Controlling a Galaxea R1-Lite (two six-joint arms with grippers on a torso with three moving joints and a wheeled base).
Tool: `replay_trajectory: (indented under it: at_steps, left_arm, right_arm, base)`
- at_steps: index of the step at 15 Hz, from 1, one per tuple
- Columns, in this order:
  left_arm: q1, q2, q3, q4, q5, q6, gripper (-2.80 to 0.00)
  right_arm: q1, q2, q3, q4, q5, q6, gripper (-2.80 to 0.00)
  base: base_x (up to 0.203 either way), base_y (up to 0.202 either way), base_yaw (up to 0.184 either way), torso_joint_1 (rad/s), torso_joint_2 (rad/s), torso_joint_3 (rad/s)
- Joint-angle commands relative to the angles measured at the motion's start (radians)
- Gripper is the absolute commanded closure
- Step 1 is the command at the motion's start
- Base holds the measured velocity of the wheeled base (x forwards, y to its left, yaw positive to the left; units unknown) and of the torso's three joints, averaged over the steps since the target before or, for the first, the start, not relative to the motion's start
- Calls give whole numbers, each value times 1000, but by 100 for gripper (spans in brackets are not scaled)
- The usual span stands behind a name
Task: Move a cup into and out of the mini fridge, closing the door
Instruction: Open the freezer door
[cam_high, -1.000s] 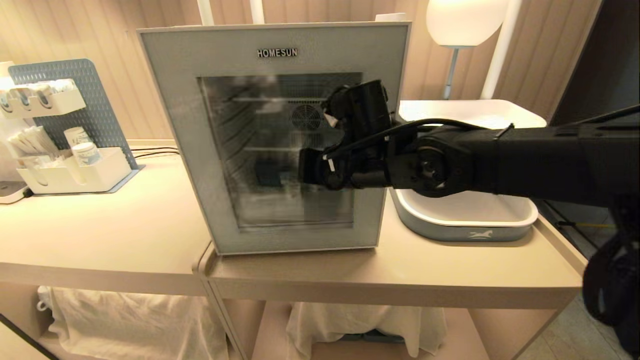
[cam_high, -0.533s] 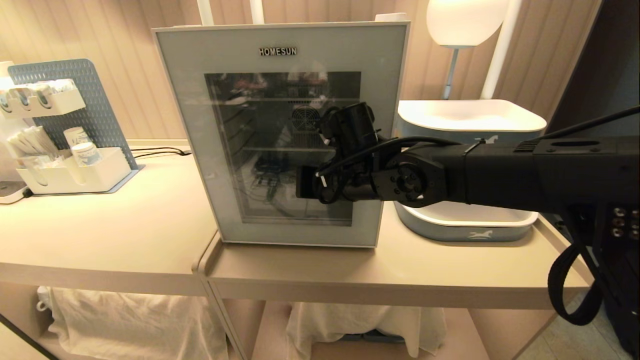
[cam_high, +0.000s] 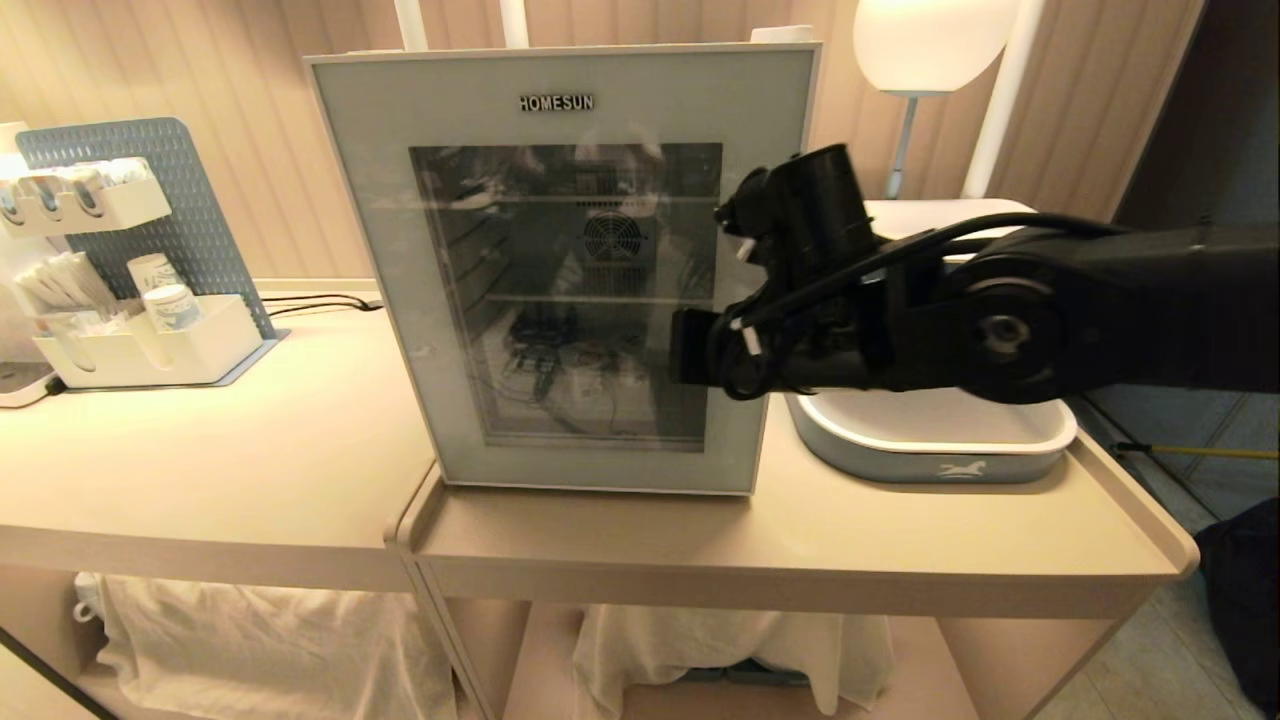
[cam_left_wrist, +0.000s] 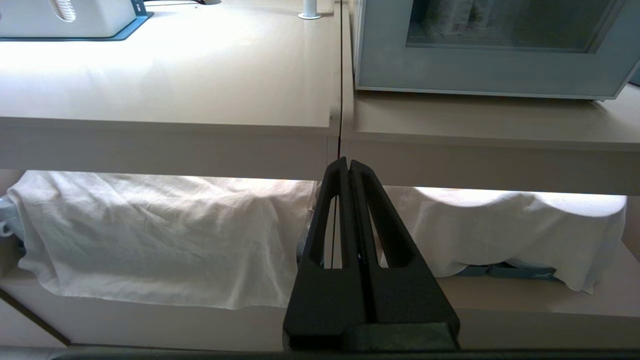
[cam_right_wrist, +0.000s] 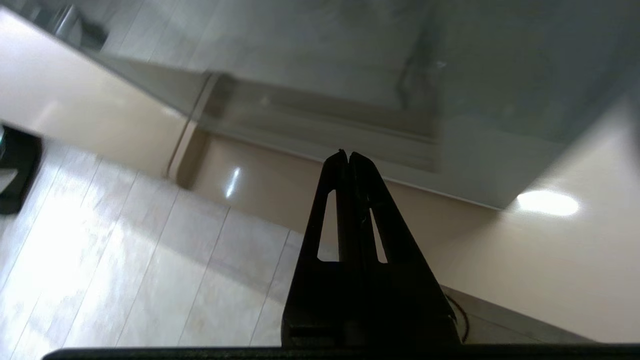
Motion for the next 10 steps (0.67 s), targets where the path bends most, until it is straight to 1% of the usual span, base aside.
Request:
replay_trajectory:
  at_steps: [1,3,5,6,8,10]
  left_arm:
    - [0,2,1,0,0,-1,0]
    - [0,2,-1,0,0,-1,0]
    - [0,2,-1,-1,0,-1,0]
    - [0,2,-1,0,0,-1,0]
    - [0,2,1,0,0,-1,0]
    - [0,2,0,-1,0,-1,0]
  right_arm:
    - [-37,-284,132,11,-76,13,0]
    - [-64,-499,225,56,-194,45,0]
    - [-88,-719,301,146,-360,92,0]
    - [-132,-813,337,184,-421,109,0]
    - [-309,-969,419,237,-496,138,0]
    - [-465,-1135,566,248,-533,156,0]
  base:
    - [0,0,0,0,0,0]
    - [0,0,0,0,0,0]
    - [0,0,0,0,0,0]
    - [0,0,0,0,0,0]
    - [0,0,0,0,0,0]
    - [0,0,0,0,0,0]
